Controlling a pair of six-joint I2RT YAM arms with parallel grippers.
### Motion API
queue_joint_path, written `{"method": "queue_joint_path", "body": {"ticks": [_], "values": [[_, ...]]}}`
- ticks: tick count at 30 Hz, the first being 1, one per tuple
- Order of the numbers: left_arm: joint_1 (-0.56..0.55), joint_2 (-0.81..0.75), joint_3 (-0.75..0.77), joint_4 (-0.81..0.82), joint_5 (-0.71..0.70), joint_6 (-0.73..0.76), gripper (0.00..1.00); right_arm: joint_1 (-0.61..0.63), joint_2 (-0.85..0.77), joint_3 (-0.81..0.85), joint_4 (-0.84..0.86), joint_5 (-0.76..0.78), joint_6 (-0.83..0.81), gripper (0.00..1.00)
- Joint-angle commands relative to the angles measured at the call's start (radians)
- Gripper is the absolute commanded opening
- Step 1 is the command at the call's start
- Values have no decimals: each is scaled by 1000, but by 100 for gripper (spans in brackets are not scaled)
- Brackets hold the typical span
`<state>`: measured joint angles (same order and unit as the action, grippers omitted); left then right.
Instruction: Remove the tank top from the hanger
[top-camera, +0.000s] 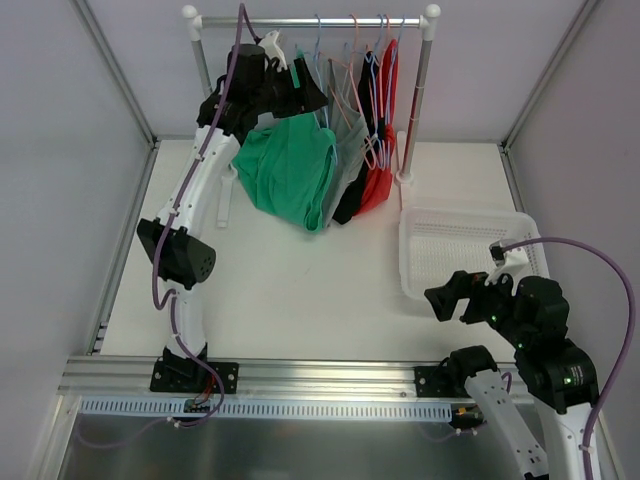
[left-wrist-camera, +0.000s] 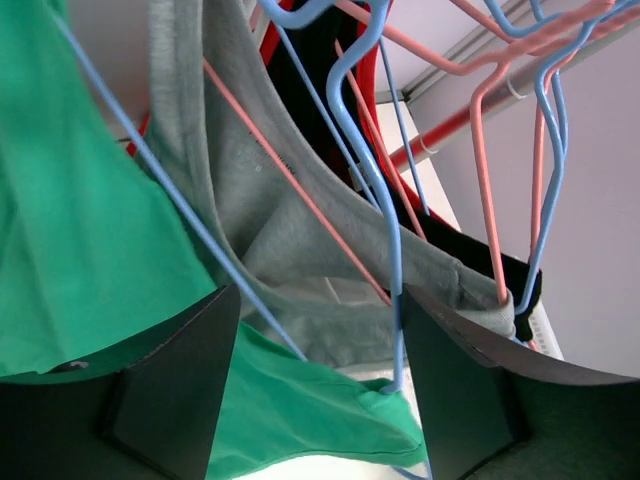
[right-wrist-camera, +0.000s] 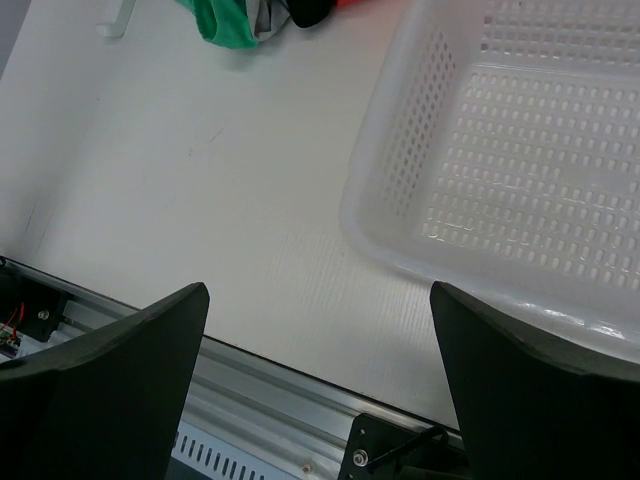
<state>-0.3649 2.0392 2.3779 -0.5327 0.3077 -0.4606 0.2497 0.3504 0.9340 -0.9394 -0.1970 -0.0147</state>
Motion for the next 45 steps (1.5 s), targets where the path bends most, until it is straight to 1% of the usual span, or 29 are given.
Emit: {"method": "queue_joint_path", "body": {"ticks": [1, 2, 3, 4, 5, 8, 9, 13, 14, 18, 24, 28, 32, 35, 37, 38, 39, 41, 42, 45], "values": [[-16, 12, 3, 141, 60, -12, 65, 5, -25, -17, 21, -41, 12, 99], [-17, 21, 3, 151, 71, -15, 60, 5, -28, -18, 17, -41, 12, 99], [-16, 26, -2, 160, 74, -18, 60, 5, -31, -21, 13, -42, 12, 100], [-17, 39, -3, 180, 80, -30, 57, 5, -33, -26, 10, -42, 12, 99], [-19, 44, -5, 188, 87, -38, 48, 6, -36, -26, 8, -42, 12, 100], [-20, 47, -16, 211, 94, -47, 38, 5, -41, -30, 2, -42, 12, 100], [-23, 44, -23, 217, 88, -44, 28, 5, -41, -31, 1, -42, 12, 99], [-29, 24, -52, 253, 80, -46, 23, 5, -41, -35, 1, -42, 12, 99], [-29, 21, -54, 258, 79, -49, 20, 5, -41, -35, 1, -42, 12, 100], [-31, -7, -78, 276, 73, -46, 0, 5, -44, -38, -4, -39, 12, 99], [-31, -103, -141, 283, 60, -14, 0, 5, -44, -41, -4, -42, 12, 99], [-31, -207, -189, 281, 70, 19, 0, 3, -42, -40, -6, -45, 12, 100], [-31, -261, -206, 281, 96, 48, 0, 5, -28, -40, -4, -50, 10, 99], [-23, -293, -220, 281, 162, 43, 0, 5, -19, -38, -2, -55, 7, 99], [-23, -335, -265, 280, 212, 39, 0, 5, -16, -37, 2, -55, 4, 99], [-22, -356, -290, 280, 217, 36, 0, 5, -14, -38, 10, -56, 4, 99], [-23, -378, -351, 280, 215, 31, 0, 5, -13, -38, 13, -58, 4, 100], [-20, -462, -417, 277, 212, 28, 0, 5, -10, -38, 27, -71, 2, 99], [-22, -520, -483, 272, 212, 30, 0, 5, -8, -37, 33, -77, 2, 99], [-22, -602, -590, 266, 211, 33, 0, 5, 4, -37, 57, -107, -1, 100]]}}
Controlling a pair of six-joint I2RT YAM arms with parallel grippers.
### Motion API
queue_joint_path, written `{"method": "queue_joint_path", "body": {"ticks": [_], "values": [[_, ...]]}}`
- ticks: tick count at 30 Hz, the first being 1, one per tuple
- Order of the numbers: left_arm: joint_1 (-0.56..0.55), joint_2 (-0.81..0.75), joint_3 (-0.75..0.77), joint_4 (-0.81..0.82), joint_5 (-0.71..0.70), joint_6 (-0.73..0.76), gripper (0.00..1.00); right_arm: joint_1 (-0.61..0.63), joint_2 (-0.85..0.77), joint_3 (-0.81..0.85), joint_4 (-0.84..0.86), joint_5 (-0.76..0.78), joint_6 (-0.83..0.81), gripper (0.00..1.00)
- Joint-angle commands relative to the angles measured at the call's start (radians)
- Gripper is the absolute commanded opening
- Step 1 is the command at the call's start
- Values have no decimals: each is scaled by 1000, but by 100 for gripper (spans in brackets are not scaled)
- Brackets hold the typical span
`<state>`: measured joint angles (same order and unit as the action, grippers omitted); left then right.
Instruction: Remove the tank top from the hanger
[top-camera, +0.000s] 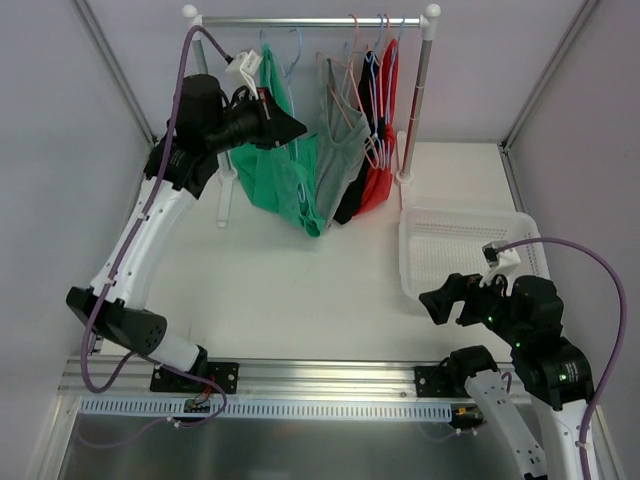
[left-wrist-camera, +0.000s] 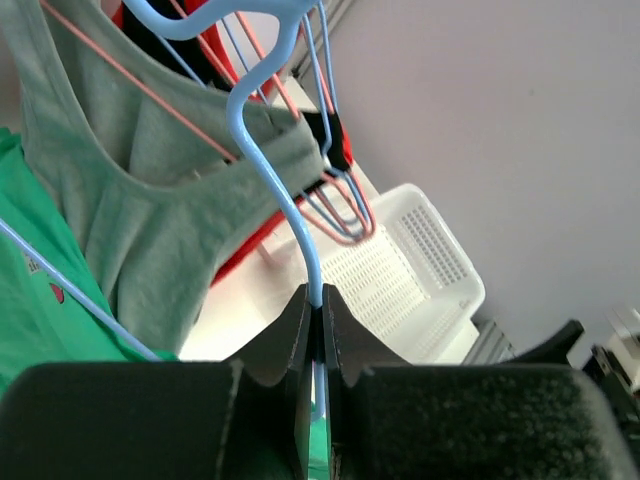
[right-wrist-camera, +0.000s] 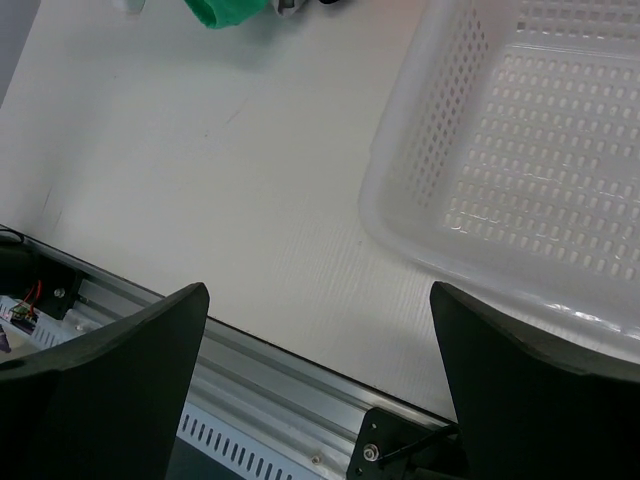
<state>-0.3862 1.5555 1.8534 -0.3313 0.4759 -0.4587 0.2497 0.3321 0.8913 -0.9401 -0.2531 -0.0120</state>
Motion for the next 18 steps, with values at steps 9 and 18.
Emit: {"method": "queue_joint_path", "body": {"ticks": [9, 18], "values": [[0, -438, -342, -37, 182, -12, 0, 5, 96, -5, 234, -293, 15, 99], [1, -734, -462, -294, 320, 5, 0, 46, 322, -60, 891, -614, 317, 100]]}}
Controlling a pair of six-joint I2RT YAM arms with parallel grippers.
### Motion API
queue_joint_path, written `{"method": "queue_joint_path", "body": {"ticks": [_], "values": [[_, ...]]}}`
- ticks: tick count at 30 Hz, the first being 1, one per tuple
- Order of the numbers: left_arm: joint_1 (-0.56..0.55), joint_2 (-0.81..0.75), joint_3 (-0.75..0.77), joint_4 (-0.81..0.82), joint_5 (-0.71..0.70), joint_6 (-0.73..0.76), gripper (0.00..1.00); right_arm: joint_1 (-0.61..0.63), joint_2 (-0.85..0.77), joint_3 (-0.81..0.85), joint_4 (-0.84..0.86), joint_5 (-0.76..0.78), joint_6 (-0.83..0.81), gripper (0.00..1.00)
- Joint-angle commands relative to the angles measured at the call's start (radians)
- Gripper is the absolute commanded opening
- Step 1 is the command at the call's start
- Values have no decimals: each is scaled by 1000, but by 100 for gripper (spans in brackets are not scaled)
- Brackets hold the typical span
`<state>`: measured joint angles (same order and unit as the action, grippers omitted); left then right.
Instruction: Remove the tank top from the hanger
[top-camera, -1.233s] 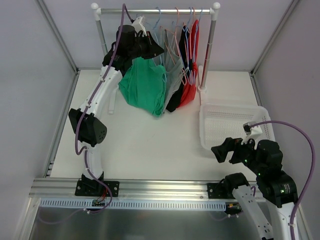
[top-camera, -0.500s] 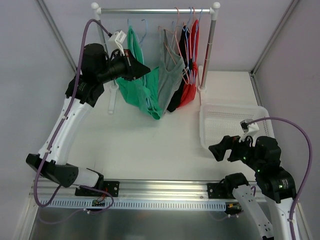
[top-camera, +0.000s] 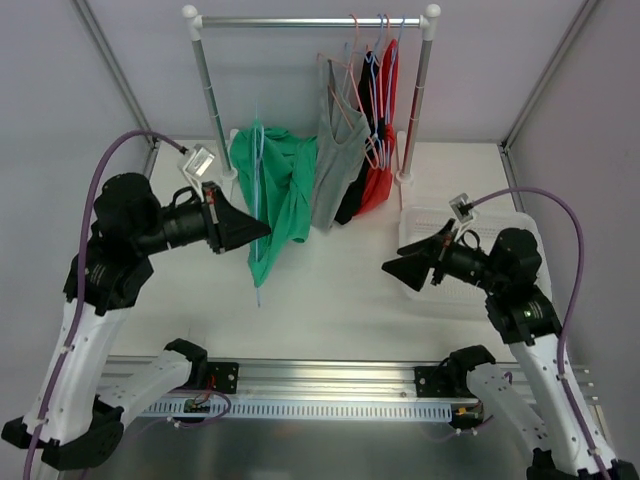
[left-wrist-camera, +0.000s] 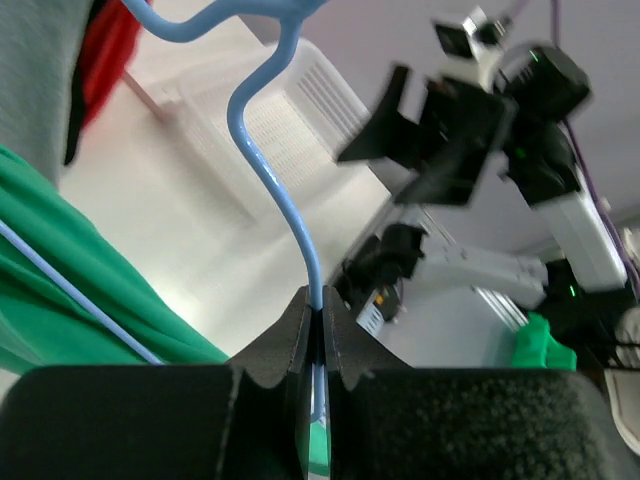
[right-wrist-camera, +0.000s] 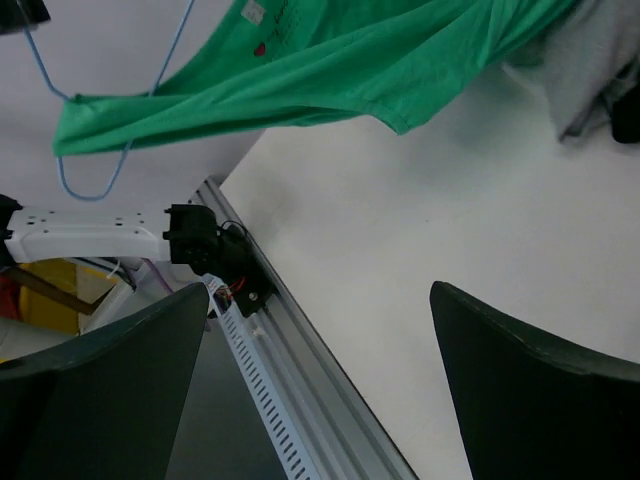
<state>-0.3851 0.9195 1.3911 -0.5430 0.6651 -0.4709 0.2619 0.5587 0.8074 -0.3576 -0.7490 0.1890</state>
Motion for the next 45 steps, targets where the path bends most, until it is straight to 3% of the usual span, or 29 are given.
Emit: {"method": "queue_joint_path", "body": {"ticks": [1, 4, 10, 13, 18, 22, 35, 45], "values": [[0, -117, 2, -106, 189, 17, 0, 83, 127, 39, 350, -99, 110, 99], [0, -186, 22, -202, 252, 23, 0, 236, 260, 130, 375, 20, 9, 98], [0, -271, 42, -316, 203, 66, 0, 454, 530, 333, 432, 213, -195, 96], [0, -306, 69, -316, 137, 80, 0, 479, 634, 447, 459, 231, -273, 95], [0, -297, 330, -316, 108, 94, 0, 481, 767, 544, 476, 195, -252, 94], [-28, -245, 465, -310, 189, 48, 0, 496, 791, 578, 494, 122, -263, 94], [-29, -238, 244, -301, 275, -66, 0, 579, 765, 575, 552, 102, -408, 95], [-29, -274, 109, -285, 301, -92, 0, 586, 877, 638, 658, 146, -367, 90]]}}
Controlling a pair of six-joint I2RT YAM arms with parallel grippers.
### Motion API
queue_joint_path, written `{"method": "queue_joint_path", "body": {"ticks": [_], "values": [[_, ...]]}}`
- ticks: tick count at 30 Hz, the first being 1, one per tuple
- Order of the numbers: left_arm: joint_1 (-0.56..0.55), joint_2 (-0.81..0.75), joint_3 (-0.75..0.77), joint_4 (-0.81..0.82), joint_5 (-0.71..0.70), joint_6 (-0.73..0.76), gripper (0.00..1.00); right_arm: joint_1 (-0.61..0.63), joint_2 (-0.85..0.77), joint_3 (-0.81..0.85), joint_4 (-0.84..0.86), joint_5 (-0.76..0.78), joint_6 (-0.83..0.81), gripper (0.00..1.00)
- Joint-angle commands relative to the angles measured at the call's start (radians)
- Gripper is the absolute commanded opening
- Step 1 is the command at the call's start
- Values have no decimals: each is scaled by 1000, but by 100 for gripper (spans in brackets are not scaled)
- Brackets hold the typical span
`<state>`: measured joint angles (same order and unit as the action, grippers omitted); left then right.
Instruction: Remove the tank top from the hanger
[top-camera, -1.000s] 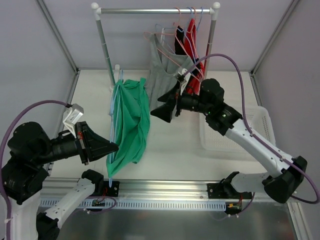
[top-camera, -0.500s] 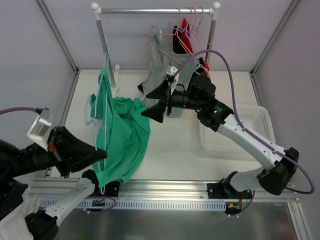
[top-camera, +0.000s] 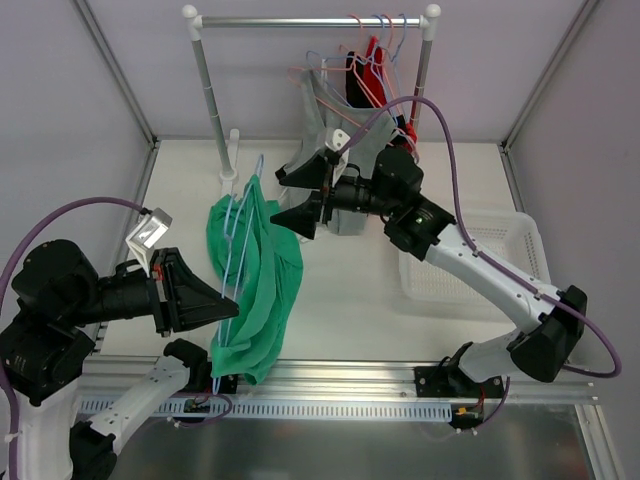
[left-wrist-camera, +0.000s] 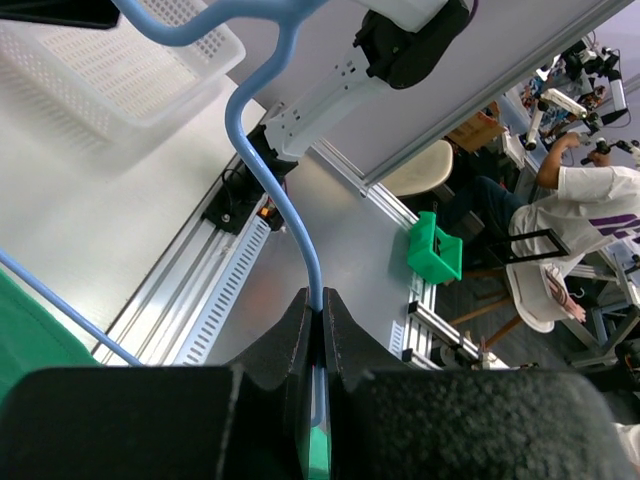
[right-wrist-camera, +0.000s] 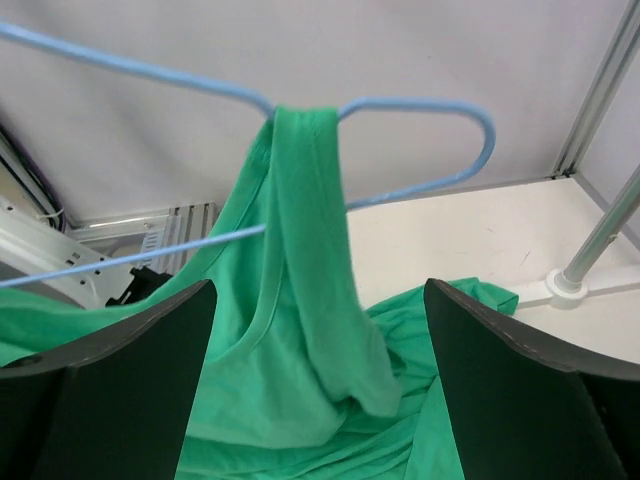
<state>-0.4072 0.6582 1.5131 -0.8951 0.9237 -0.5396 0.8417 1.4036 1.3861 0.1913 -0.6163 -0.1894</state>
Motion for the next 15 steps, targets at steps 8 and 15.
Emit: {"method": "queue_joint_path", "body": {"ticks": [8, 15], "values": [[-7, -2, -19, 76, 46, -26, 0, 14, 123, 142, 168, -19, 62, 78], [-7, 4, -25, 79, 46, -17, 0, 16, 124, 128, 192, -31, 73, 17]]}}
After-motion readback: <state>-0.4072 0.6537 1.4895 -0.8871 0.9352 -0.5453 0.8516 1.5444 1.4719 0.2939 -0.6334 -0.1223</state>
